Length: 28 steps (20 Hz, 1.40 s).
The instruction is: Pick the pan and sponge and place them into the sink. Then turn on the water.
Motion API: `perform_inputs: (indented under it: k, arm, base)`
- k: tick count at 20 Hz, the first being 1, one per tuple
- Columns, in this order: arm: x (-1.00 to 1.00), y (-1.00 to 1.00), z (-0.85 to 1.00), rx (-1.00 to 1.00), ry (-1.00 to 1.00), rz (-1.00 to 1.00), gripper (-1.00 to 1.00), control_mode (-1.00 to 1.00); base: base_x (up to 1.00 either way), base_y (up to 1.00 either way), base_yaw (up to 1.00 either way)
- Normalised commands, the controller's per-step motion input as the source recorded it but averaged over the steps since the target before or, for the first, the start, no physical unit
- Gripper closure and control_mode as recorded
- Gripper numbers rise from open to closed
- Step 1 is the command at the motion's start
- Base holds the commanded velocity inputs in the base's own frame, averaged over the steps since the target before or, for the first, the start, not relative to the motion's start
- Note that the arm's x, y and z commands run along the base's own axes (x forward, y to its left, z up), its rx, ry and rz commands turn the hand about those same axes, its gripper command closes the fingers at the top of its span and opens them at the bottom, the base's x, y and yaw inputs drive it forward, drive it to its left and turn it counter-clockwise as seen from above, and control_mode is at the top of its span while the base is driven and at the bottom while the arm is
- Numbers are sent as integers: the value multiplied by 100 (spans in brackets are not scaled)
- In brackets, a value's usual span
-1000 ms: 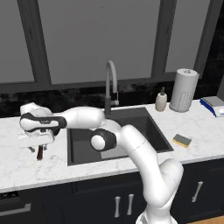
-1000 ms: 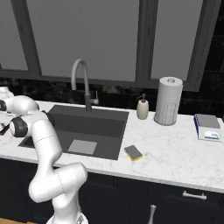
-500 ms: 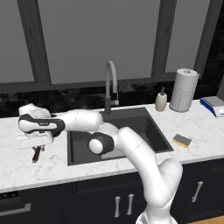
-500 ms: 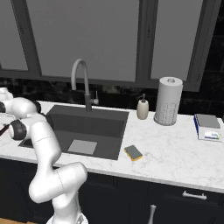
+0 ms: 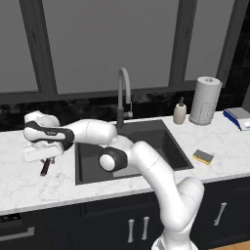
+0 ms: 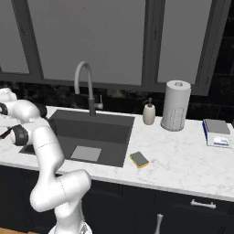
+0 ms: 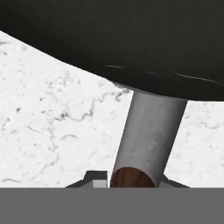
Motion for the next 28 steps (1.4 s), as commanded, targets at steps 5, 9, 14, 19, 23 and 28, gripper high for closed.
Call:
perform_inputs:
  k: [5,9,14,19,23,28]
  arm:
    - [-11,-11,22,0,0,-21,100,-100]
    - [-16,0,26,0,0,-25,100,-100]
    - [-6,-12,16,-1,0,-28,100,-100]
    - [0,-58,1,-8,4,-44,100,-100]
    - [0,-59,0,-16,5,-53,100,-100]
    - [0,-51,-10,-23,1,-52,100,-100]
  base:
    - [0,0,0]
    - [0,0,0]
    - [0,0,0]
    - [0,0,0]
    - [0,0,0]
    - [0,0,0]
